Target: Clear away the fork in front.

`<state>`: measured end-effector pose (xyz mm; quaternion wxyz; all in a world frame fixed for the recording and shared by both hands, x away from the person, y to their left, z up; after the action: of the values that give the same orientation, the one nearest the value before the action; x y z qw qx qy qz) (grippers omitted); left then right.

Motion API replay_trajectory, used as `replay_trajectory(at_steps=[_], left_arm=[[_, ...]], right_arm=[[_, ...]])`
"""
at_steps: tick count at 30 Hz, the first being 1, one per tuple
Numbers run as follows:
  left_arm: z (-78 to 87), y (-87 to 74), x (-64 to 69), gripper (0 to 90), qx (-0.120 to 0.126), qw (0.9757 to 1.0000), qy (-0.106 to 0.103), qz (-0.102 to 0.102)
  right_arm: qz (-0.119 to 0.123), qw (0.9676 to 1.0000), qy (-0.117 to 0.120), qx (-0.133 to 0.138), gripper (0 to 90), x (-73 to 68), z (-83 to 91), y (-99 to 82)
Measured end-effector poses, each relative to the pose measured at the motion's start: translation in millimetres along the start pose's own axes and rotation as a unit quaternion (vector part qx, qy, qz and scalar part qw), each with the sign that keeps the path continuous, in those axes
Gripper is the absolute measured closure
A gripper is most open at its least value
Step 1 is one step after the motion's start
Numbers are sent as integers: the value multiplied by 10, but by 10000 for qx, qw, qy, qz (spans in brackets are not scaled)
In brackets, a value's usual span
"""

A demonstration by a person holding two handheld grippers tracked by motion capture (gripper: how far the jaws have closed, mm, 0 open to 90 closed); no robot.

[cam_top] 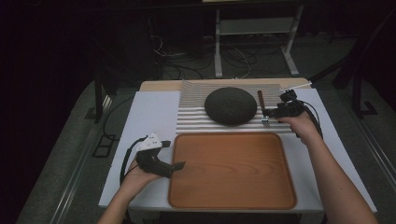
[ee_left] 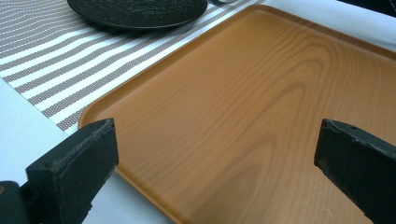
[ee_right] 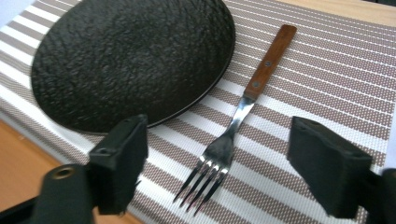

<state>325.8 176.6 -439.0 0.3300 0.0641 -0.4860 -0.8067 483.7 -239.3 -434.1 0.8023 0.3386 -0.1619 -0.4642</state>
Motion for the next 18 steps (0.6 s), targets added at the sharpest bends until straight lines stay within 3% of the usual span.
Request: replay_trajectory(at_steps=[7,18], left_arm=[[6,4,-15,0,26,10000,12,29],[-3,6,-19,0,29,10000,-13,35]], right_arm=[[-72,9991,-68,-402,381,78,-157,90],[-336,9936,-247,-1052,493,244,-414,243]])
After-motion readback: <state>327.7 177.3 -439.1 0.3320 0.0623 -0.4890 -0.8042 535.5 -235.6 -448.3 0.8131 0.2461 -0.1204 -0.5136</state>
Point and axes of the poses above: each handheld gripper's, and its own axes: z roughly backward along the jaws, y roughly out of its top, x roughly to its right, the point moved 5 cm from there along -z, roughly forward along the jaws, and after that the axes turned 7 degrees about z, right-handed, at the moved point
